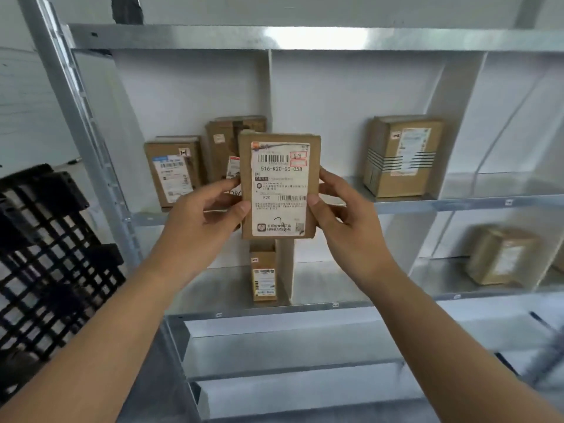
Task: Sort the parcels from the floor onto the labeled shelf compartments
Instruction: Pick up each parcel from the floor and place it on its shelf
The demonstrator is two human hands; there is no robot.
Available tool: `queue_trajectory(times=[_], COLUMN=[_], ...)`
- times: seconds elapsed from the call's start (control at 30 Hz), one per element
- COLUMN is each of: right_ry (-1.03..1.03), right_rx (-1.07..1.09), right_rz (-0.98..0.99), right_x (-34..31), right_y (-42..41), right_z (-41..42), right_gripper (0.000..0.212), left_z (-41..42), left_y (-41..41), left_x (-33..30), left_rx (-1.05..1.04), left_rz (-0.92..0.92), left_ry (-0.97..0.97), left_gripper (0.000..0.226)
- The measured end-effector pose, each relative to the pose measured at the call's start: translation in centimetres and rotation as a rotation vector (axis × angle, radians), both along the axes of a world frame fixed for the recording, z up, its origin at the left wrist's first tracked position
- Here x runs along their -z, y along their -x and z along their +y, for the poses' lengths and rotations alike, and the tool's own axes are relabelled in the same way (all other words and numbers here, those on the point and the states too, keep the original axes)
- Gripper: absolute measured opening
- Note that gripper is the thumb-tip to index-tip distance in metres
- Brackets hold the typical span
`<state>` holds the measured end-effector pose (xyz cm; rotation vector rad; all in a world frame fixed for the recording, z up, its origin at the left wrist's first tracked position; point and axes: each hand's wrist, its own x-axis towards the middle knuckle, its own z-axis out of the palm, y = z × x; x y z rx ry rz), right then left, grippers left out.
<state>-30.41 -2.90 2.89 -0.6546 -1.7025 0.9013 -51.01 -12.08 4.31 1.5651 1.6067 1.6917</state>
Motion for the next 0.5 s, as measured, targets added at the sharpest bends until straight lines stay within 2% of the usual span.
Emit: queue_trajectory(times=[0.4, 0.5], right_ry=[0.027, 0.05], right_rx=[0.135, 0.205], right_rz=[-0.033, -0.002], right_x=[2.1, 2.7], right_y=[-20.8, -24.4], right_z=[8.6, 11.6], right_gripper=[0.042, 0.041], left_z=[11.6, 15.7], left_y=[-19.7, -23.1], left_x=[2.5, 2.8], left_rx=[0.137, 0.206], left_rz=[-0.014, -0.004], left_ry=[0.053, 0.035], left_gripper=[0.042, 0.037])
